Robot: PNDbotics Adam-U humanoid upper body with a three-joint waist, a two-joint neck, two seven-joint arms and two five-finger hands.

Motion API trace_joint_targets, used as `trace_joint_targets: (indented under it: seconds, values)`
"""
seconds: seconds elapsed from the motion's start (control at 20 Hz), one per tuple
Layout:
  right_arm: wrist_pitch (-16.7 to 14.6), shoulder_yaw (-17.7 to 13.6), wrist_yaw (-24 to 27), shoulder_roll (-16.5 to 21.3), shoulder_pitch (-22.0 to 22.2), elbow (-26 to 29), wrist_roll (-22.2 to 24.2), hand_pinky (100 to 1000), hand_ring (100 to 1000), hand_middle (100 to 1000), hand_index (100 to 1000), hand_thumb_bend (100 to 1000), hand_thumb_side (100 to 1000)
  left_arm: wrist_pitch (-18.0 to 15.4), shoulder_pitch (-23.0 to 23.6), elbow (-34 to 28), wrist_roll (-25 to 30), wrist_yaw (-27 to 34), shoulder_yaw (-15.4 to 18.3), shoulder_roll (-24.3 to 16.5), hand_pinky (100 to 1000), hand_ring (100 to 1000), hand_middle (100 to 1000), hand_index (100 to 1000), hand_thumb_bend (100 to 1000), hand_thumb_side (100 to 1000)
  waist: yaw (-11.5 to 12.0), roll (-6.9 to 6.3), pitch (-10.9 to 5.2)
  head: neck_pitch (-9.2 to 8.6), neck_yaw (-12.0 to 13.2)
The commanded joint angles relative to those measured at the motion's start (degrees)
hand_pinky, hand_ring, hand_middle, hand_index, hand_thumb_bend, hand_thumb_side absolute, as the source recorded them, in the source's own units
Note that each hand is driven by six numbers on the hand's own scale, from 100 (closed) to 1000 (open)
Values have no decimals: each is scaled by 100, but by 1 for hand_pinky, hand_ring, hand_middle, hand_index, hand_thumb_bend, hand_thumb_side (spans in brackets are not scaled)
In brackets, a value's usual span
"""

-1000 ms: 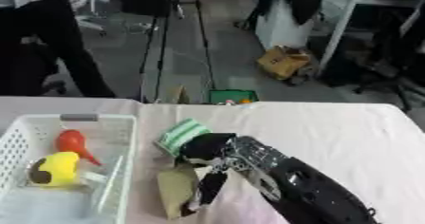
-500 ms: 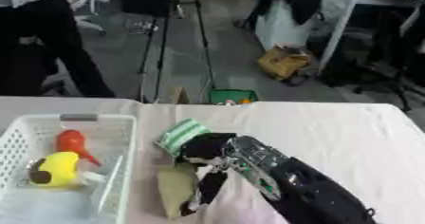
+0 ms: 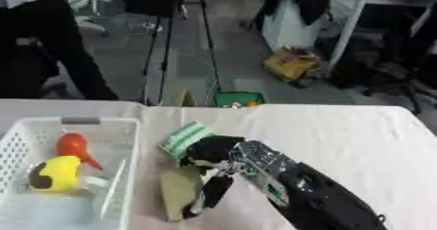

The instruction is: Pick up objects on the table and place them in the box.

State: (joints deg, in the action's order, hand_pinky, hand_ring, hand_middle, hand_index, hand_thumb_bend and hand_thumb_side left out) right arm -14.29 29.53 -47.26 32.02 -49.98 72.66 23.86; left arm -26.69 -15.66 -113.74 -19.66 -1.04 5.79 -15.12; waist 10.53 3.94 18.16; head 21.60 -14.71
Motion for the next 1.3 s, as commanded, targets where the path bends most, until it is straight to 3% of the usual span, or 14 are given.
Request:
trace_joint_targets:
  seconds: [0.05, 0.55, 1.3]
  values:
    - [46, -65, 78, 154, -178, 186, -82, 862, 681, 382, 565, 356, 672, 0, -74, -85, 7, 22, 3, -81, 957, 932, 1000, 918, 100, 1000, -20, -52, -162, 15, -1]
    - [195, -44, 192, 205, -334, 388, -117, 859, 654, 345, 522, 306, 679, 6, -65, -85, 5, 47, 7, -96, 957, 933, 1000, 919, 100, 1000, -59, -65, -216, 30, 6]
    - [586, -158, 543, 77, -940, 906, 104, 854, 612, 305, 473, 302, 707, 3, -40, -85, 2, 95, 7, -115, 958, 933, 1000, 919, 100, 1000, -101, -102, -337, 70, -34]
